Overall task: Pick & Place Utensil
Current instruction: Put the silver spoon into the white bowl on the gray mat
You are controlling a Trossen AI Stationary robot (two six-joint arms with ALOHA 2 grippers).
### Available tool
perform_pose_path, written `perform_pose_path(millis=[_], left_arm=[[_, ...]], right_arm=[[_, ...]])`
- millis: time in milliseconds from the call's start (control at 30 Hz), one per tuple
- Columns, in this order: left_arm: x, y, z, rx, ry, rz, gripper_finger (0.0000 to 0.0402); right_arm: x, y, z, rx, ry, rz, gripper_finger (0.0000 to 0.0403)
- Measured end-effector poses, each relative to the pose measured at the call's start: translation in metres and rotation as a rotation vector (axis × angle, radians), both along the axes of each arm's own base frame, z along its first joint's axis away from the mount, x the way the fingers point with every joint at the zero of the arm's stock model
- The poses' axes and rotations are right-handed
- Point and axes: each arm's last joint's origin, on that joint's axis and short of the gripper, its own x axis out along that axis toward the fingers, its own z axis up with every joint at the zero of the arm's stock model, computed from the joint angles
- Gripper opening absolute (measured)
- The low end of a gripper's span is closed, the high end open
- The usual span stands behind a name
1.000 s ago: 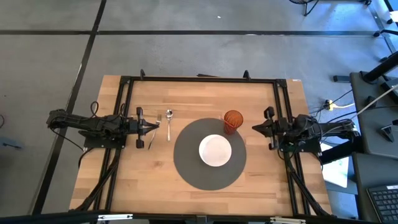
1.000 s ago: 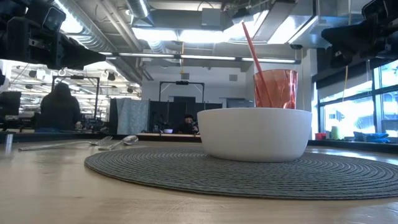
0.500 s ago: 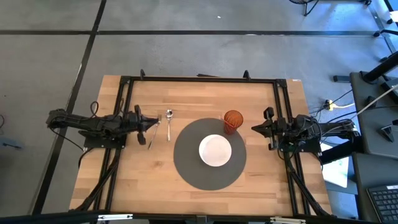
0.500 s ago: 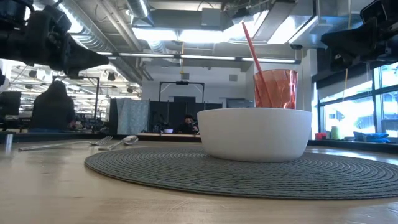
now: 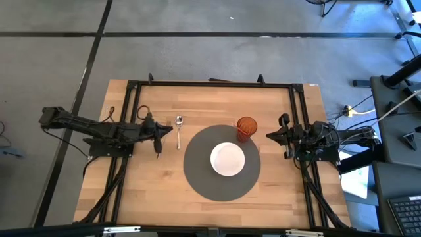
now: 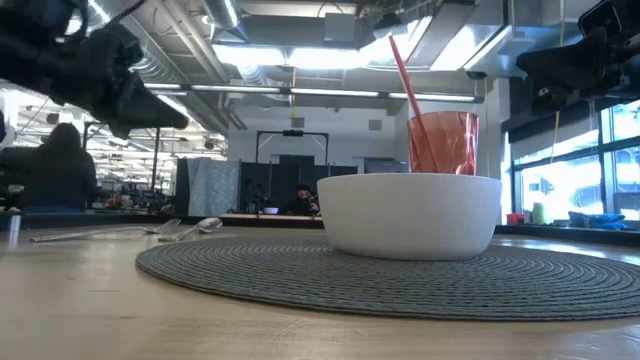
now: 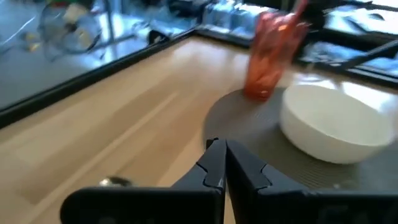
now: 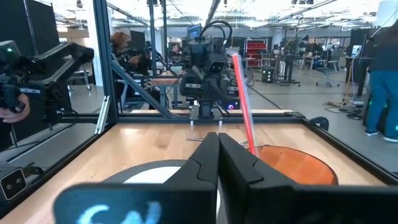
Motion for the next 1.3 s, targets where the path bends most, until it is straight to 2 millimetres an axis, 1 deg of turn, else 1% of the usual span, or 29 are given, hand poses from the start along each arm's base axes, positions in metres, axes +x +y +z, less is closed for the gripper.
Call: perform_pose_path(millis=[100,267,400,467,567,700,800,967,1133,1233,1300], left_arm=[[0.013,0.002,0.005,-0.058,0.069,0.082,0.0003],[0.040,0.009,0.016,-0.201,0.293,0.134,0.0003],[0.066,0.016,0.024,-0.193,0.413,0.102,0.0004],[0.079,0.019,0.026,-0.223,0.448,0.069,0.0004],[0.094,0.026,0.023,-0.276,0.546,0.065,0.0004],[0.104,0.037,0.012,-0.336,0.719,0.176,0.0004],[0.112,0.042,0.003,-0.375,0.773,0.226,0.0011],[0.124,0.049,-0.007,-0.436,0.836,0.195,0.0044],[0.133,0.053,-0.012,-0.458,0.888,0.163,0.0099],[0.134,0.053,-0.006,-0.463,0.922,0.173,0.0133],[0.133,0.053,-0.003,-0.477,0.939,0.209,0.0149]], right_arm=[[0.000,0.000,0.000,0.017,0.002,0.002,0.0006],[0.000,0.000,0.000,0.019,0.002,0.002,0.0006],[0.000,0.000,0.000,0.033,0.003,0.004,0.0006],[0.000,0.000,0.000,0.033,0.003,0.004,0.0006],[0.000,0.000,0.000,0.031,0.003,0.004,0.0006],[0.000,0.000,0.000,0.031,0.003,0.003,0.0006],[0.000,0.000,0.000,0.030,0.004,0.003,0.0006],[0.000,0.000,0.000,0.029,0.004,0.003,0.0006],[0.000,0.000,0.000,0.027,0.004,0.003,0.0006],[0.000,0.000,0.000,0.021,0.004,0.002,0.0006],[0.000,0.000,0.000,0.020,0.004,0.002,0.0006]])
